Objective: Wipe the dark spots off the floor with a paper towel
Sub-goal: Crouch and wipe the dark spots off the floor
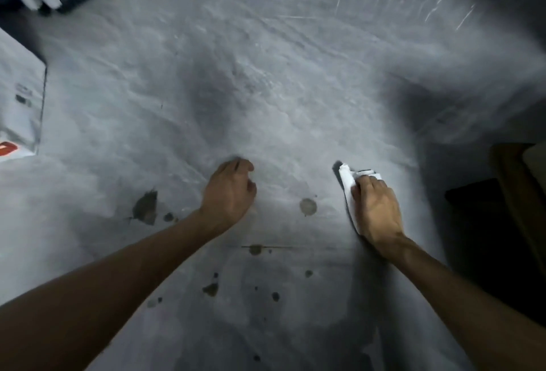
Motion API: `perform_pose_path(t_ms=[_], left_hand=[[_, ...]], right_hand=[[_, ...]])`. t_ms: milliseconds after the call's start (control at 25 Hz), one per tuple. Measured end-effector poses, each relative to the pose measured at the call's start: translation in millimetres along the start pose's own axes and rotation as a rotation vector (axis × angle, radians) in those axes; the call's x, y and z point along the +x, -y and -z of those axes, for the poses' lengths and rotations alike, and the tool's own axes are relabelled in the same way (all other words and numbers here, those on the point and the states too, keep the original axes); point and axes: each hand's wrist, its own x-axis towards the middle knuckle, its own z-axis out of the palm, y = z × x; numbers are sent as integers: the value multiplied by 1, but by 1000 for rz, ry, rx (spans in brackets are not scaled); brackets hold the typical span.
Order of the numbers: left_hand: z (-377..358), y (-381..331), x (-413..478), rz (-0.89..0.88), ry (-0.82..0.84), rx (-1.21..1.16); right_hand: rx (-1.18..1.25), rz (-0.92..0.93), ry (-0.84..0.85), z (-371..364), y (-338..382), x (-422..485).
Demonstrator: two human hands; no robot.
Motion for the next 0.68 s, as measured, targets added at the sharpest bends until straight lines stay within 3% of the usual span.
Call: perform_pose_path(t_ms=[120, 200, 280, 400, 440, 560, 680], left_hand=[[-5, -1, -32, -21, 24, 9], [-9, -21, -40, -41, 25, -46], [-11, -54, -33, 36, 87, -300], [-17, -104, -24, 178, 331, -711], [-19, -114, -25, 202, 359, -781], [-21, -132, -30, 265, 295, -856], [-27, -143, -35, 282, 361, -925]], right_hand=[[163, -126, 142, 20, -7, -4], [508, -231, 170, 30, 1, -3], [801, -327, 135, 35, 11, 0], [1125, -440, 101, 39, 22, -6], [1153, -455, 81, 41, 27, -10], [932, -409, -17, 56, 25, -20], [1109, -350, -5, 74, 16, -25]])
